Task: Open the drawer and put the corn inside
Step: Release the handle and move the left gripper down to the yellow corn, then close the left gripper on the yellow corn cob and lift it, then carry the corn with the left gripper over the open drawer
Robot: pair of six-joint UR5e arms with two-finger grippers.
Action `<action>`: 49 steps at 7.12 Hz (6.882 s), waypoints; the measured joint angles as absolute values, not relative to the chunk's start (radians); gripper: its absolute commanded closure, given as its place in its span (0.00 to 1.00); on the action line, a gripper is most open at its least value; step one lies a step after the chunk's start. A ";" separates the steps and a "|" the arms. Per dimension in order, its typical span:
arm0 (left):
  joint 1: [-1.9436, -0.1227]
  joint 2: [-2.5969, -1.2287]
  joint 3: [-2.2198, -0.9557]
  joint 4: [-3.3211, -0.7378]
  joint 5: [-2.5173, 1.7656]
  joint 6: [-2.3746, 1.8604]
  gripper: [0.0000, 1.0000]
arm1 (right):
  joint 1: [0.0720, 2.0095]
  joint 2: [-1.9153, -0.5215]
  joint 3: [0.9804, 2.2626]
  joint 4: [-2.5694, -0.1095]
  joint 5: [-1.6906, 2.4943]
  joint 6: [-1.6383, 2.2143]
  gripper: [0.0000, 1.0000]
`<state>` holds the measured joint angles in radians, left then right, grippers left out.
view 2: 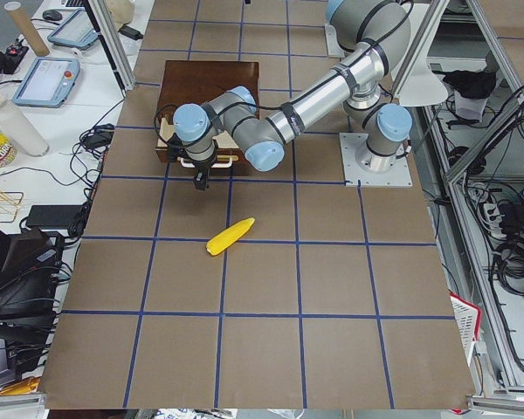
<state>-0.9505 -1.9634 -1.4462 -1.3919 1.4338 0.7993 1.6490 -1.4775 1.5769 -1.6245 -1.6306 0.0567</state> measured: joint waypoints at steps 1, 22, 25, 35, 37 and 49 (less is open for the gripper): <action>-0.933 -1.960 -1.430 -1.394 1.469 0.754 0.00 | 1.649 -1.477 1.577 -1.624 -1.631 0.057 0.00; -0.814 -2.128 -1.620 -0.974 1.594 -0.057 0.00 | 1.649 -1.477 1.577 -1.626 -1.630 0.057 0.00; -0.815 -2.143 -1.619 -0.985 1.581 -0.057 0.99 | 1.649 -1.478 1.577 -1.625 -1.631 0.057 0.00; -1.003 -1.965 -1.278 -1.478 1.596 0.119 1.00 | 1.649 -1.477 1.577 -1.625 -1.629 0.057 0.00; -1.121 -1.946 -1.251 -1.529 1.628 0.139 1.00 | 1.649 -1.477 1.577 -1.625 -1.628 0.057 0.00; -1.324 -2.021 -1.370 -1.389 1.635 0.249 0.17 | 1.649 -1.478 1.577 -1.625 -1.631 0.057 0.00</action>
